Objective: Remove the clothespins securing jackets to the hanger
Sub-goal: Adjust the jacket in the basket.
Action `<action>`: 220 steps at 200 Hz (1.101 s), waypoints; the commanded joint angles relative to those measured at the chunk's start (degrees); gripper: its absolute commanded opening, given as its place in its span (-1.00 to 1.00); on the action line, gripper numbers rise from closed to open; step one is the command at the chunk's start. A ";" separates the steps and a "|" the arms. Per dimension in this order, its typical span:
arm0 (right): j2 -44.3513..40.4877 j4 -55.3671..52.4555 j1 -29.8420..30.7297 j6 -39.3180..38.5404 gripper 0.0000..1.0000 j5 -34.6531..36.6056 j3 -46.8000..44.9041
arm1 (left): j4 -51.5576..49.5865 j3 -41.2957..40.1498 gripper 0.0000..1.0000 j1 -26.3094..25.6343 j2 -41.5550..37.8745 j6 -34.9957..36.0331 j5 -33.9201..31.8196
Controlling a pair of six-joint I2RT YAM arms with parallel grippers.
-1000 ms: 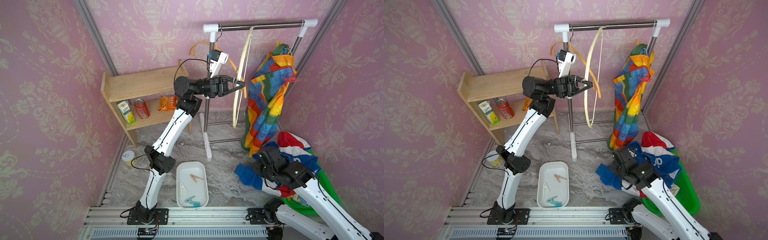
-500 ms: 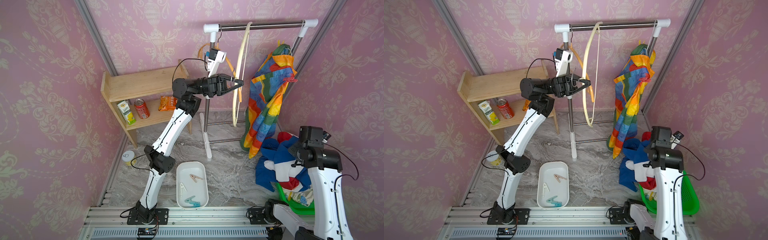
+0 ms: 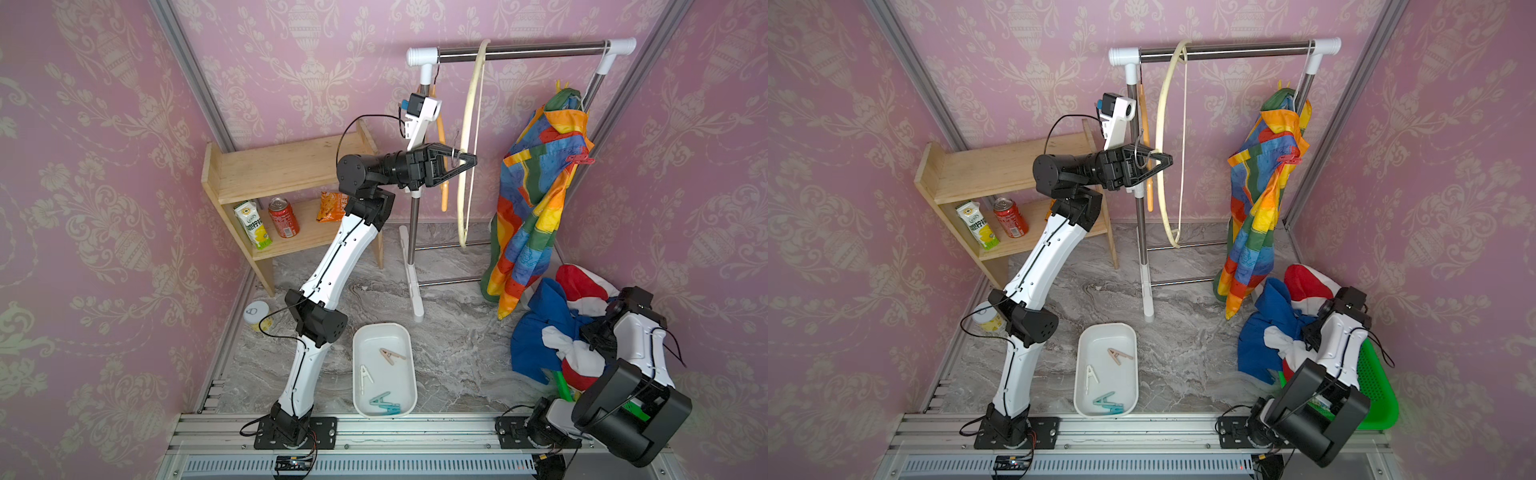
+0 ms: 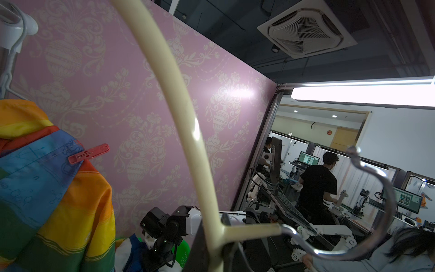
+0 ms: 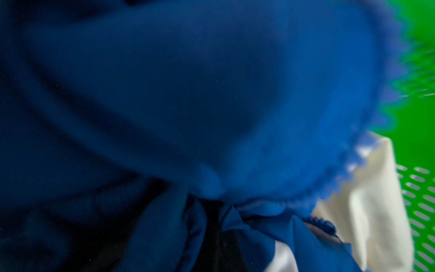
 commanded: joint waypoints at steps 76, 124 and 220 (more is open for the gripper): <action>12.05 4.34 -7.80 -1.47 -1.00 -1.00 0.22 | 6.19 0.13 -1.00 2.66 -0.49 -3.15 -0.59; -1.59 0.76 -7.43 0.15 0.26 -3.61 1.96 | 7.72 0.02 -1.00 2.80 -0.39 -4.43 -1.18; -20.60 -18.71 11.11 5.48 1.00 -16.13 27.01 | 9.25 -0.29 -1.00 2.23 -0.05 -5.69 -2.87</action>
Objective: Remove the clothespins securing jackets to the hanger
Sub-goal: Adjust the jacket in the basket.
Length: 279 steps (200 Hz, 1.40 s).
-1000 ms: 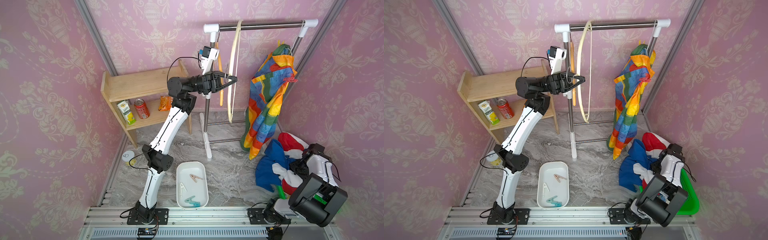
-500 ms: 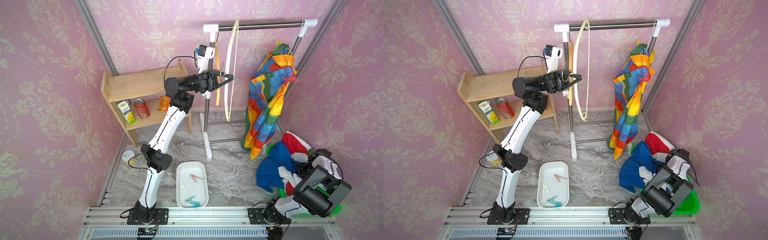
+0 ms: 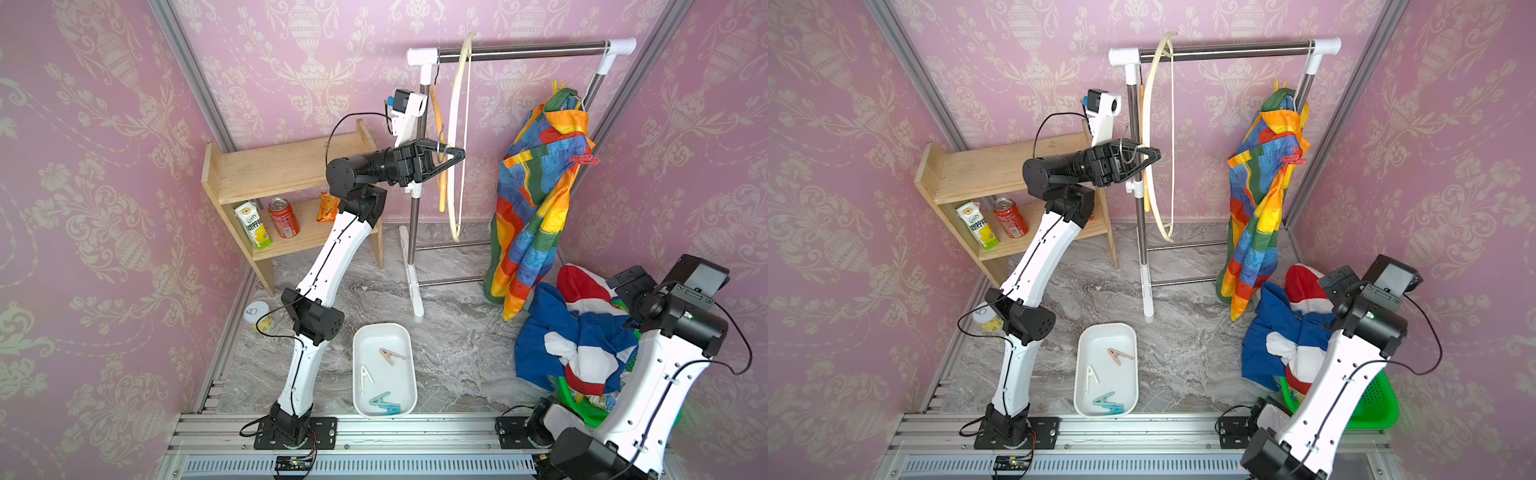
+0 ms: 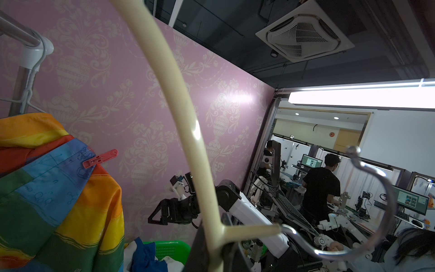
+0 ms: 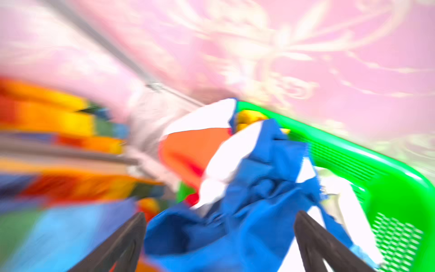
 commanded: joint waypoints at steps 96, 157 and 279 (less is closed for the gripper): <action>-6.34 -11.49 45.87 31.98 0.94 6.94 -28.93 | 6.42 0.49 -1.00 -0.48 1.95 -2.30 -4.25; -4.20 -0.69 48.10 45.00 0.68 19.13 -39.22 | 7.61 0.42 -1.00 -0.42 2.53 -2.31 -4.71; 9.83 11.28 48.40 46.08 -0.27 27.99 -39.69 | 1.83 0.50 -1.00 -0.40 1.34 2.75 -3.24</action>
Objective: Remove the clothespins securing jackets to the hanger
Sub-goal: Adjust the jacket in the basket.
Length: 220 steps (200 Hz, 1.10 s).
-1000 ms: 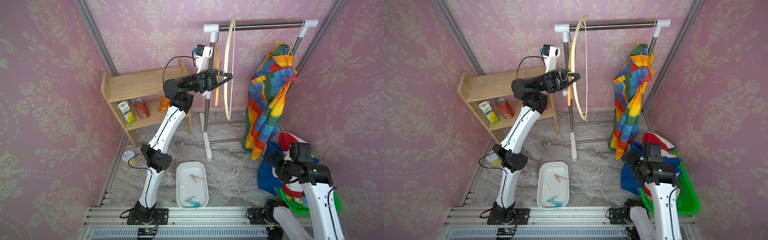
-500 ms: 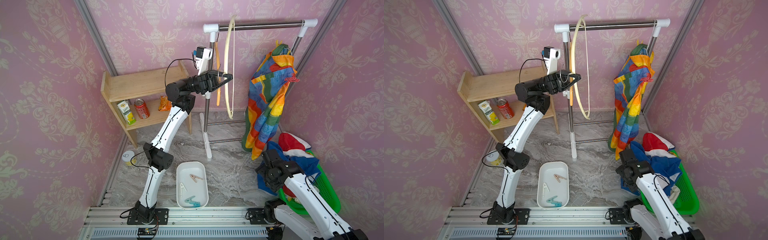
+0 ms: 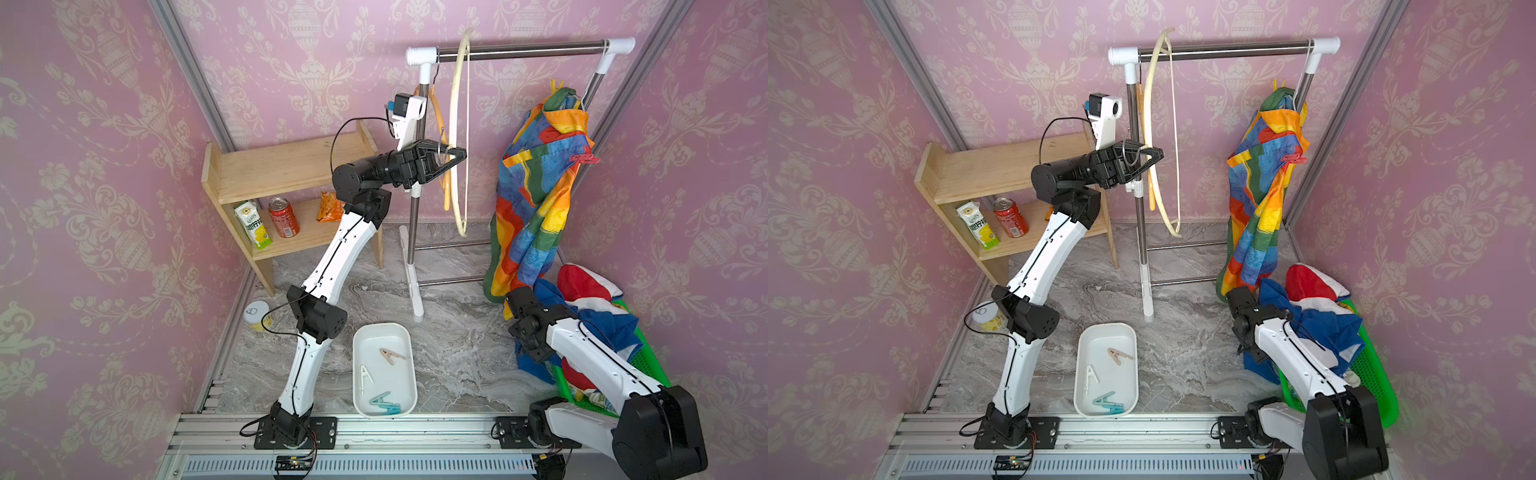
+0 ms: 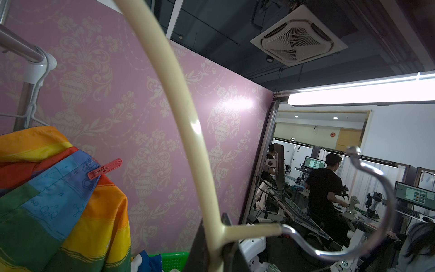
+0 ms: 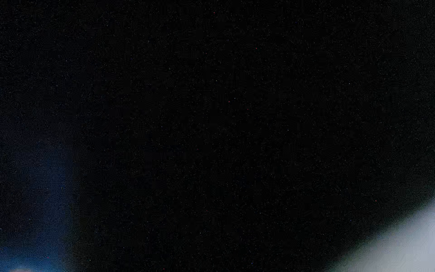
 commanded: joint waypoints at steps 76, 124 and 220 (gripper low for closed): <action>-20.39 -9.53 -1.11 1.53 -1.00 7.72 10.68 | -0.30 0.49 -1.00 0.02 -0.91 -0.27 -1.19; -21.89 -14.53 -12.76 -12.30 -1.00 15.94 23.17 | 2.37 0.51 -1.00 -0.02 -1.05 -2.44 -1.60; -8.83 3.19 -46.12 -28.01 -1.00 -13.57 6.83 | 4.56 0.41 -1.00 0.60 -1.96 -4.68 0.42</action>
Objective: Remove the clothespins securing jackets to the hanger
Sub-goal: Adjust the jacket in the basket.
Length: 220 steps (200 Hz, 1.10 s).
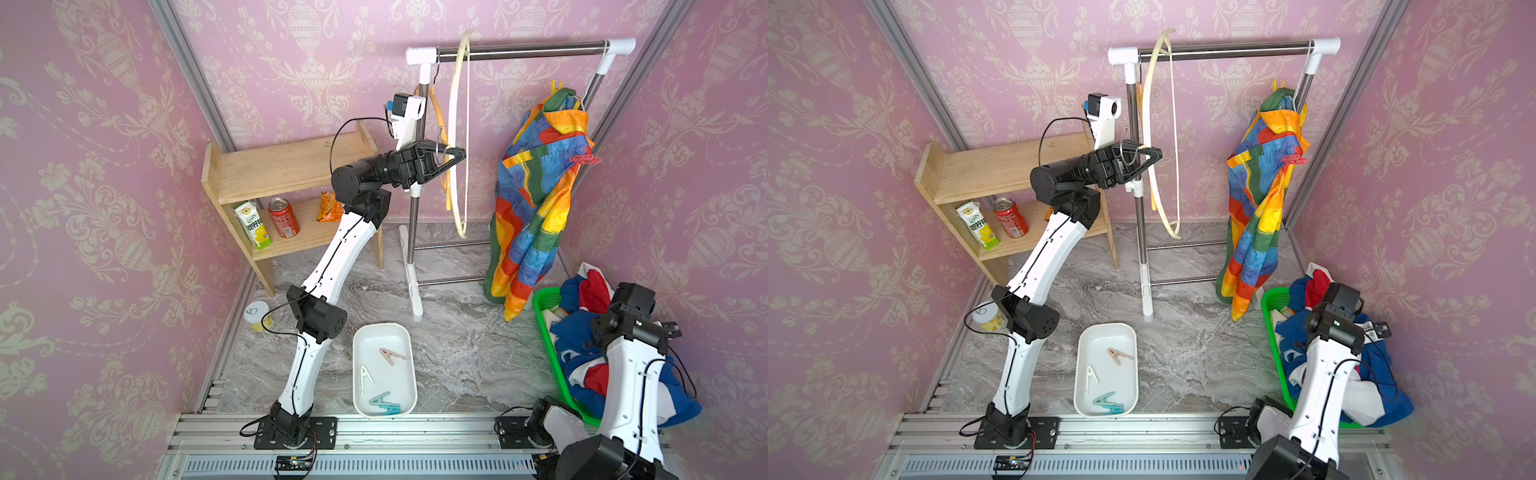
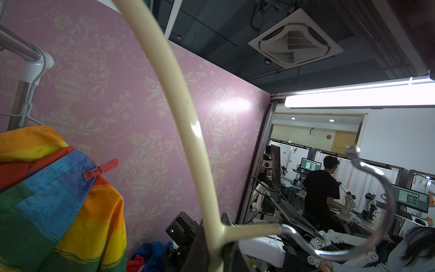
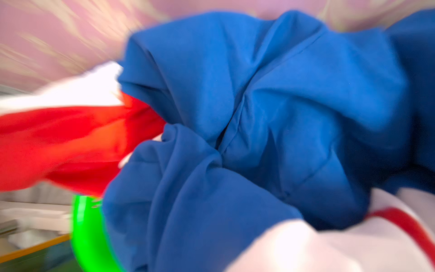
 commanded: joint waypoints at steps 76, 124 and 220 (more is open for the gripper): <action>22.23 22.87 0.36 -18.05 -1.00 -36.94 -6.76 | 0.78 0.50 -1.00 1.31 -1.12 -0.06 0.02; 27.07 18.47 1.38 -19.00 -0.86 -35.40 -3.80 | -0.31 0.57 -1.00 1.31 -1.65 1.25 -0.06; -2.67 4.99 1.47 -13.75 1.00 -25.90 14.48 | -2.11 -1.72 -1.00 0.38 -3.19 -1.04 0.21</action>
